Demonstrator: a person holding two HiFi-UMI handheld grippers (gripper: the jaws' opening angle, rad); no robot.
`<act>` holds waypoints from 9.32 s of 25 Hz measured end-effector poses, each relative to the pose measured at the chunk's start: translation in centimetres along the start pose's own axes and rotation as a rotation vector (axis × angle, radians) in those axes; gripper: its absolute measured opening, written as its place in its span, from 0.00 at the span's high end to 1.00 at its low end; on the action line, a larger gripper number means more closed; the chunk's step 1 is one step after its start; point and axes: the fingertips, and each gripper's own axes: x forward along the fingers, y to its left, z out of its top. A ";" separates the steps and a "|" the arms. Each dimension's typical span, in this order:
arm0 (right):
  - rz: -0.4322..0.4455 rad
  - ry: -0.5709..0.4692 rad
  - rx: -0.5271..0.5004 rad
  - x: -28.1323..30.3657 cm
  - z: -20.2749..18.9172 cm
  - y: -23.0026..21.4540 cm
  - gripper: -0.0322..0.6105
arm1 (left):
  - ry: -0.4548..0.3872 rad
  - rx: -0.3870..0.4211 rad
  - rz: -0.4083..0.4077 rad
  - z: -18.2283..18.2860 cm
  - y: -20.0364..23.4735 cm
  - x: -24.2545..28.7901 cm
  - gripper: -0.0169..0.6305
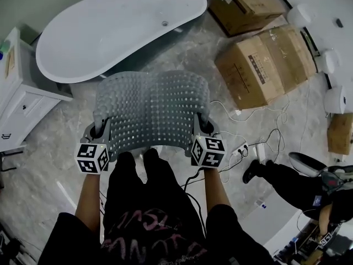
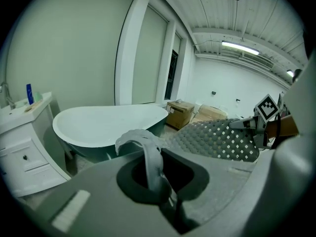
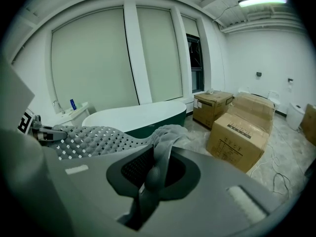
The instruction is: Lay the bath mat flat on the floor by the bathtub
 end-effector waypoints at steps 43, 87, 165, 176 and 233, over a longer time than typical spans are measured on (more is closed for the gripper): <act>0.013 0.156 0.023 17.1 -11.5 3.5 0.87 | 0.195 -0.023 -0.015 -13.2 9.6 16.1 0.95; 0.037 0.230 0.010 30.7 -29.5 0.2 0.86 | 0.283 0.053 -0.026 -31.4 11.3 30.7 0.95; -0.206 0.256 0.028 43.7 -53.5 -12.5 0.84 | 0.334 0.184 0.078 -56.1 27.4 42.9 0.94; -0.229 0.262 0.000 45.2 -55.8 -15.1 0.81 | 0.354 0.198 0.077 -58.2 29.5 44.0 0.92; -0.300 0.096 -0.075 45.9 -57.5 -19.8 0.53 | 0.315 0.329 0.115 -57.9 32.7 44.7 0.48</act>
